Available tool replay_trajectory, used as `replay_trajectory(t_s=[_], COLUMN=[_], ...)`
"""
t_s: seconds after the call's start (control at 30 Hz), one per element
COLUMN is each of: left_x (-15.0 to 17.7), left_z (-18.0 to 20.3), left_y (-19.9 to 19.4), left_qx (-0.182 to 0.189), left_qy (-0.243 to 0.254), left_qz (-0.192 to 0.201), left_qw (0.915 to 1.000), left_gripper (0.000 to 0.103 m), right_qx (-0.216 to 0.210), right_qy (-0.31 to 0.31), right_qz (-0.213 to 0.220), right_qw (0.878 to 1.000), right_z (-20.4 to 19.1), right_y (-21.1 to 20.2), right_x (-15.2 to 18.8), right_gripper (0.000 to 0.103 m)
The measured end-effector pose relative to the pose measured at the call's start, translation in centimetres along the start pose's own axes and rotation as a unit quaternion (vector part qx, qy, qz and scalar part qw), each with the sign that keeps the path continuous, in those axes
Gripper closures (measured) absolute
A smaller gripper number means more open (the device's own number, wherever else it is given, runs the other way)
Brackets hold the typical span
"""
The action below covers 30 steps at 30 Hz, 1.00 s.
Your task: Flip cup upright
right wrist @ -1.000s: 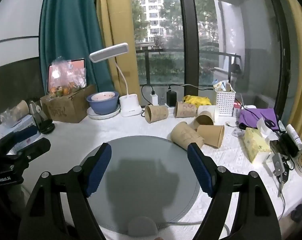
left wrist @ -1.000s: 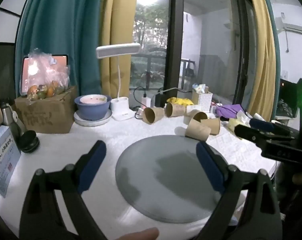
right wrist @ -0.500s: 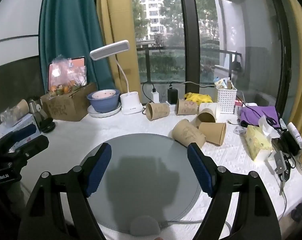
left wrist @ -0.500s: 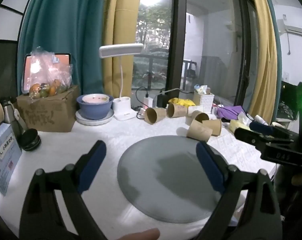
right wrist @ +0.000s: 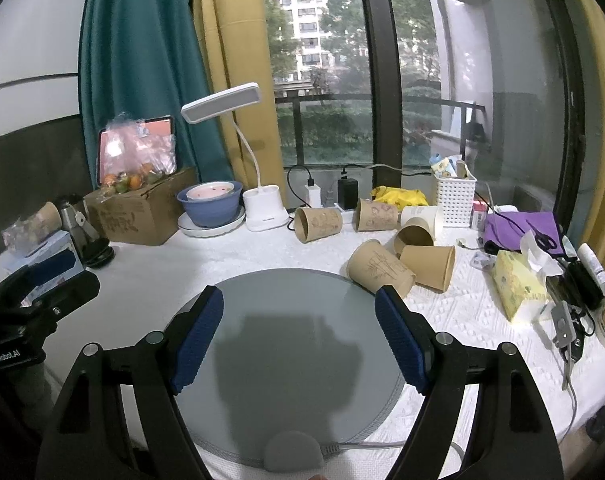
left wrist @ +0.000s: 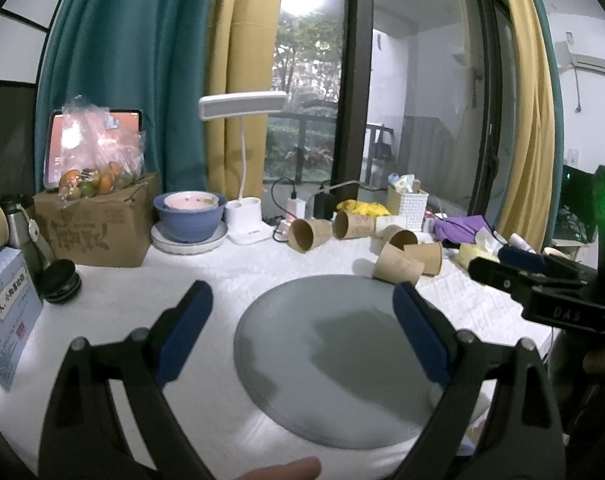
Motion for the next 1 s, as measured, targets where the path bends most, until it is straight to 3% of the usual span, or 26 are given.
replay_trajectory(t_s=[1.0], left_x=[-0.1], left_z=[0.4], left_y=[0.4], left_qx=[0.001], left_qy=[0.005], left_qz=[-0.006], left_qw=[1.0000], left_gripper=[0.010], right_qx=[0.002], right_qy=[0.005], right_qz=[0.003], right_qw=[1.000], right_z=[0.9], right_y=[0.0], right_x=[0.0], right_gripper=[0.022])
Point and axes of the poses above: each gripper's, at about its wrist camera, not at the fingertips, and y roughly the way its jaws point, z to its right, x to its underside, the point moved 6 cm from there along y, roughly the way its jaws point, and after that the axes turned 9 degrees about z, right-handed, at the moved point
